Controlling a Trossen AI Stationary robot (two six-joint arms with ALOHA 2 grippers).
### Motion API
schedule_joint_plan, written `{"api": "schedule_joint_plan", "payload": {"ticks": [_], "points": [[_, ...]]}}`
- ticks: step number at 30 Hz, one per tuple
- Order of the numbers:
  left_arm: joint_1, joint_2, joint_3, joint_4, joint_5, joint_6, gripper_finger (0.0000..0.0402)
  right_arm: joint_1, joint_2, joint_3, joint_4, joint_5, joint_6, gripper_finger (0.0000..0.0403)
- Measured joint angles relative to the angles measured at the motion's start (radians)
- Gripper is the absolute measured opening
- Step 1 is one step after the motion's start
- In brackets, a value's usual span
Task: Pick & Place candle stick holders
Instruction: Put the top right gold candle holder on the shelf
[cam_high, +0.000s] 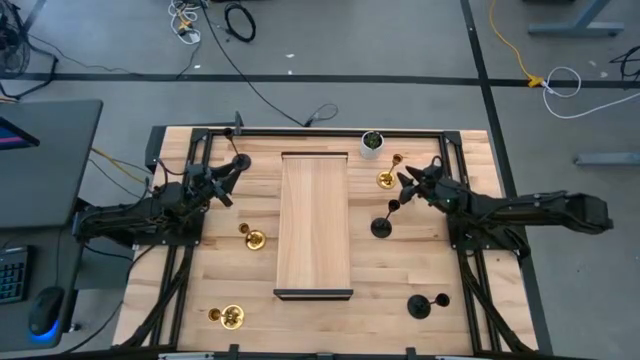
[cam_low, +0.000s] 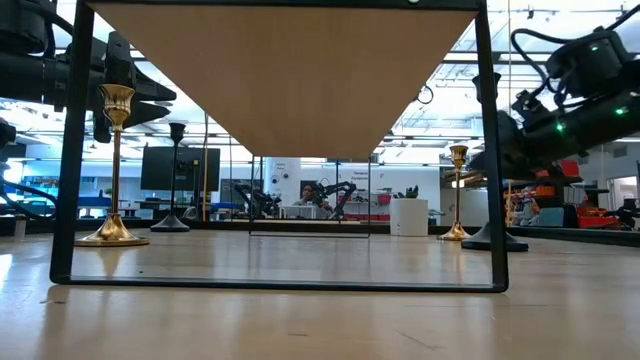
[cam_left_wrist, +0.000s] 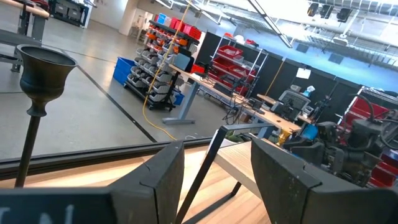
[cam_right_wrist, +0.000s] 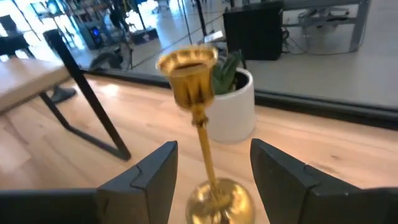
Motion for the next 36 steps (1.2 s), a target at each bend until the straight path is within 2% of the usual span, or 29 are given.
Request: {"api": "schedule_joint_plan", "payload": {"ticks": [5, 13, 17, 22, 26, 32, 36], "points": [[0.0, 0.0, 0.0, 0.0, 0.0, 0.001, 0.0188, -0.039, 0.115, 0.0, 0.136, -0.076, -0.013, 0.0201], [0.0, 0.0, 0.0, 0.0, 0.0, 0.0, 0.0188, -0.08, 0.28, 0.082, 0.148, -0.105, -0.059, 0.0201], [0.0, 0.0, 0.0, 0.0, 0.0, 0.001, 0.0188, -0.106, 0.366, 0.142, 0.167, -0.153, -0.115, 0.0201], [0.0, 0.0, 0.0, 0.0, 0.0, 0.0, 0.0188, -0.128, 0.456, 0.18, 0.169, -0.138, -0.126, 0.0196], [0.0, 0.0, 0.0, 0.0, 0.0, 0.0, 0.0188, -0.139, 0.479, 0.185, 0.173, -0.15, -0.099, 0.0155], [0.0, 0.0, 0.0, 0.0, 0.0, 0.001, 0.0188, -0.147, 0.478, 0.186, 0.156, -0.2, -0.077, 0.0023], [0.0, 0.0, 0.0, 0.0, 0.0, 0.001, 0.0188, -0.154, 0.478, 0.187, 0.151, -0.208, -0.065, 0.002]]}}
